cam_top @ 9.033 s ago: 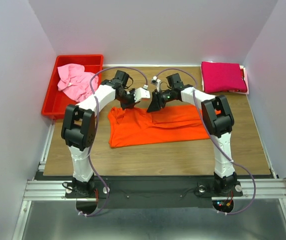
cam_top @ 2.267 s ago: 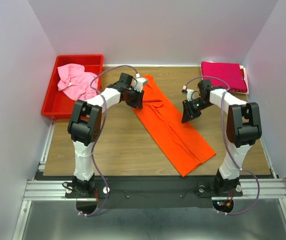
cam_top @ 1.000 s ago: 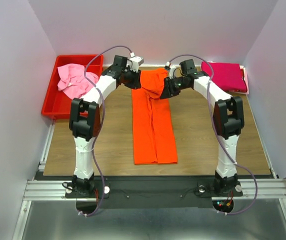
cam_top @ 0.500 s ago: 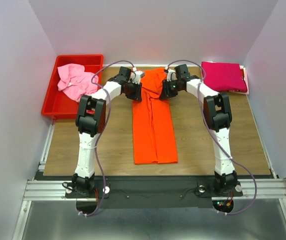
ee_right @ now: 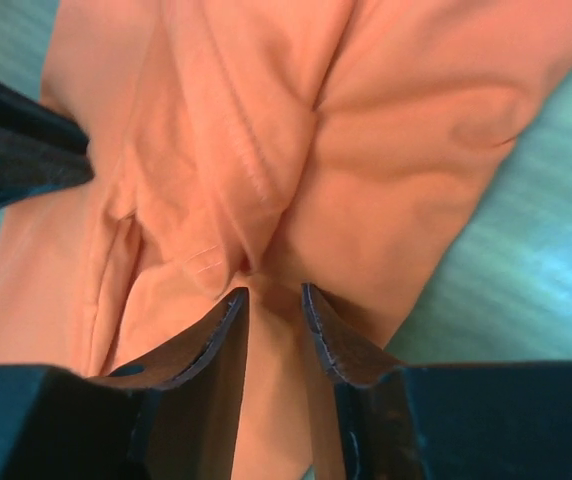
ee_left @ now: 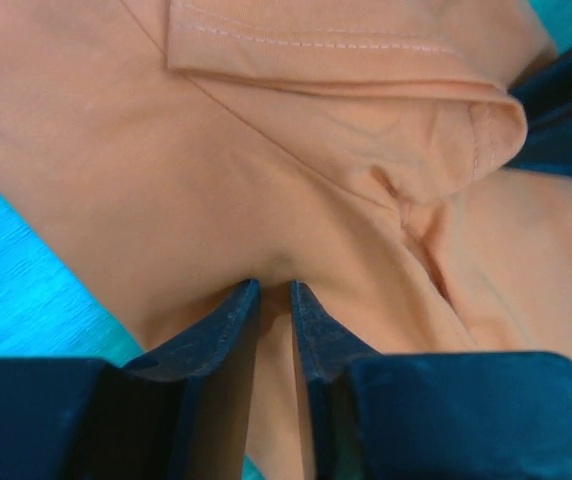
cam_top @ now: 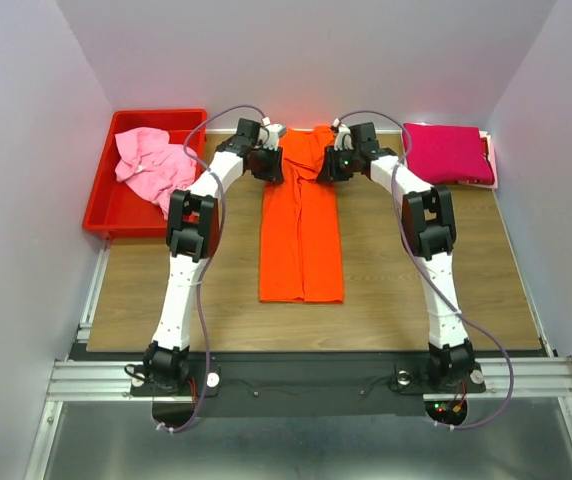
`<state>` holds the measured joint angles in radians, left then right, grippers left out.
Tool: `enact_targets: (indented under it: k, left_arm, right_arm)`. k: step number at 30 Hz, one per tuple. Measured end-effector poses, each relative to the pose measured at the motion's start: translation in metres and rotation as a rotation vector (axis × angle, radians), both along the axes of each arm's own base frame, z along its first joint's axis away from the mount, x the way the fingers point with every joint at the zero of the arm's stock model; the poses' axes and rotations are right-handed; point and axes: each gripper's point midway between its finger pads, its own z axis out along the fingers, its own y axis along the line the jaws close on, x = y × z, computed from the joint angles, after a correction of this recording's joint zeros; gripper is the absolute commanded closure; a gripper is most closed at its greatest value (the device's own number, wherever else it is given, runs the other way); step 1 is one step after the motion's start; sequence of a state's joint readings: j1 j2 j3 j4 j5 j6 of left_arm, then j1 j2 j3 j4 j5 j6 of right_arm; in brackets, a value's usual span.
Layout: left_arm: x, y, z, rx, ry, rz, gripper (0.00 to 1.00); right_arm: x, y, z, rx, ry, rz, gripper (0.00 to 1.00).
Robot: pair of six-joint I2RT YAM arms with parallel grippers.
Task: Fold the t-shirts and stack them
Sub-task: Fold the tshirt
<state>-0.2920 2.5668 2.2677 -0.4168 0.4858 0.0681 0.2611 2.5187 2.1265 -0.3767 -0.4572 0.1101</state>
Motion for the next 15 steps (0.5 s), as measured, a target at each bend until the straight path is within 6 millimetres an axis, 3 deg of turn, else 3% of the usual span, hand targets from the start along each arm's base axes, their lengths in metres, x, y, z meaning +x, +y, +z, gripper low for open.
enact_targets:
  k: [3, 4, 6, 9, 12, 14, 15]
  left_arm:
    - [0.001, 0.002, 0.002, -0.010, -0.003, 0.000, 0.49]
    - [0.001, 0.002, 0.002, -0.012, -0.005, 0.001, 0.37]
    - [-0.003, 0.001, 0.007, -0.018, -0.013, -0.007, 0.28]
    - [-0.010, 0.003, 0.029, -0.027, -0.031, -0.015, 0.04]
    - [-0.013, 0.004, 0.079, -0.044, -0.125, -0.029, 0.01]
    - [-0.023, 0.008, 0.139, -0.055, -0.241, -0.046, 0.01]
    - [-0.027, 0.010, 0.161, -0.058, -0.287, -0.053, 0.01]
  right_arm:
    - [0.009, -0.003, 0.004, -0.007, -0.023, -0.015, 0.51]
    - [0.011, -0.004, 0.006, -0.008, -0.030, -0.014, 0.44]
    - [0.012, -0.005, 0.011, -0.009, -0.047, -0.004, 0.37]
    - [0.007, -0.006, 0.029, -0.007, -0.075, 0.029, 0.27]
    - [-0.008, -0.008, 0.069, -0.007, -0.128, 0.075, 0.12]
    - [-0.022, -0.012, 0.115, -0.008, -0.205, 0.105, 0.00]
    - [-0.032, -0.014, 0.138, -0.008, -0.244, 0.118, 0.00]
